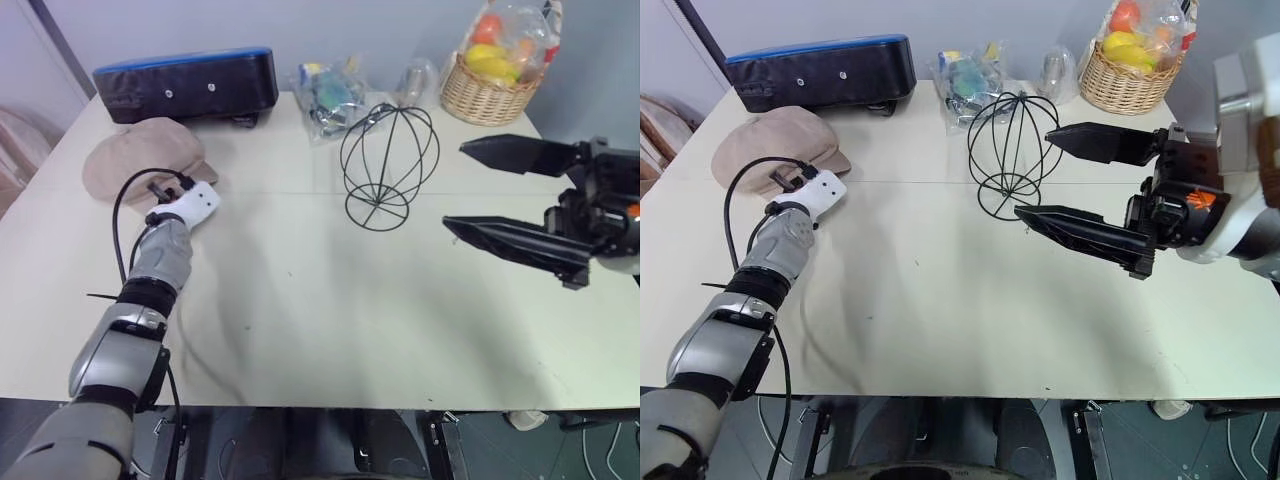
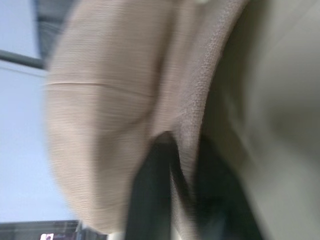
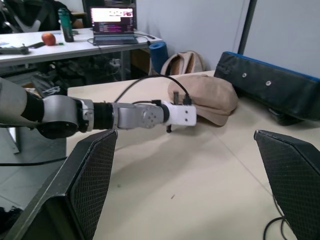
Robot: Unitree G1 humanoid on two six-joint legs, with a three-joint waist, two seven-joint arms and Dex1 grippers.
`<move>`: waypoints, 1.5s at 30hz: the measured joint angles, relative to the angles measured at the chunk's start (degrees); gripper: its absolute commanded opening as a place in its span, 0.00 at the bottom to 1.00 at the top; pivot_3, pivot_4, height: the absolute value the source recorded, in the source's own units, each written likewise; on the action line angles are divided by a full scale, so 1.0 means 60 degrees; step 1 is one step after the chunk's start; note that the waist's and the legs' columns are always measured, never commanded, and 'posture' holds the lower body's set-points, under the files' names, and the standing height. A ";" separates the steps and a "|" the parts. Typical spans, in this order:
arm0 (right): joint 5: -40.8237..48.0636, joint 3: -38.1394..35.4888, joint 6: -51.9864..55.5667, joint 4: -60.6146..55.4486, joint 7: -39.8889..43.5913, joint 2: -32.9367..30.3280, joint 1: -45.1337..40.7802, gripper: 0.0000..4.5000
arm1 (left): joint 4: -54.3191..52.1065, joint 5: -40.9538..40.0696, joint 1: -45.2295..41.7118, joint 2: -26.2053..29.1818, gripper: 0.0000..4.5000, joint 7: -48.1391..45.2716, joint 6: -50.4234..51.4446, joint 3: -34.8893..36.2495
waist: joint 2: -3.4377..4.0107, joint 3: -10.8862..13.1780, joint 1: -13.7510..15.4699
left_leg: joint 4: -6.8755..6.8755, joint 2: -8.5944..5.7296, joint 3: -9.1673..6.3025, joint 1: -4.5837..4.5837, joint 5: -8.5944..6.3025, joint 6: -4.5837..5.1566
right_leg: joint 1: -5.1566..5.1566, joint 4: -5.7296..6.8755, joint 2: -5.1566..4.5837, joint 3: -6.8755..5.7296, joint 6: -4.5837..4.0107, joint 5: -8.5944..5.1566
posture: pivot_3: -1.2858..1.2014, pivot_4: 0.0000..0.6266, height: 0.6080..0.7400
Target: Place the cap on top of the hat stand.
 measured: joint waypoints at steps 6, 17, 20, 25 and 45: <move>-0.0982 -0.0364 0.0022 0.0154 0.0121 -0.0248 0.0830 1.00 | -0.1215 -0.0191 -0.0002 0.0245 0.01 -0.0450 -0.0870 0.0137 | -0.0005 0.0003 0.0039 | 0.0013 -0.0001 -0.0010 -0.0027 0.0000 -0.0001 | -0.0008 -0.0001 -0.0002 -0.0005 0.0000 0.0001 | 0.52 0.24 1.00; -0.2288 -0.2242 0.0533 0.0331 0.0661 -0.0267 0.2560 1.00 | -0.5395 -0.1240 -0.2242 -0.0916 0.01 -0.2319 -0.4080 0.0015 | -0.0004 0.0002 0.0243 | 0.0135 -0.0016 -0.0001 -0.0138 -0.0010 0.0019 | -0.0044 -0.0030 -0.0001 -0.0005 0.0052 0.0061 | 0.52 0.24 1.00; -0.2621 -0.2637 0.0634 0.0334 0.0602 -0.0114 0.3029 1.00 | -0.5521 -0.1170 -0.2202 -0.1352 0.01 -0.2708 -0.4845 -0.0565 | 0.0007 -0.0004 0.0201 | 0.0133 -0.0015 0.0009 -0.0128 -0.0011 0.0022 | -0.0046 -0.0024 0.0005 0.0006 0.0052 0.0061 | 0.52 0.24 1.00; -0.2787 -0.3137 0.0719 0.0213 0.0508 0.0186 0.3595 1.00 | -0.5594 -0.0525 -0.0958 -0.1248 0.01 -0.3331 -0.5934 -0.1516 | 0.0015 -0.0008 0.0061 | 0.0126 -0.0009 0.0014 -0.0115 -0.0013 0.0026 | -0.0046 -0.0017 0.0018 0.0022 0.0052 0.0061 | 0.52 0.24 1.00; -0.5590 -0.1290 0.0135 -0.0525 -0.0202 0.0375 0.4351 1.00 | -0.6497 0.0800 0.1122 -0.1391 1.00 -0.4244 -0.5302 -0.1996 | 0.0019 -0.0011 -0.0028 | 0.0152 -0.0007 0.0006 -0.0110 -0.0014 0.0028 | -0.0029 -0.0013 0.0020 0.0021 0.0057 0.0063 | 0.52 0.24 1.00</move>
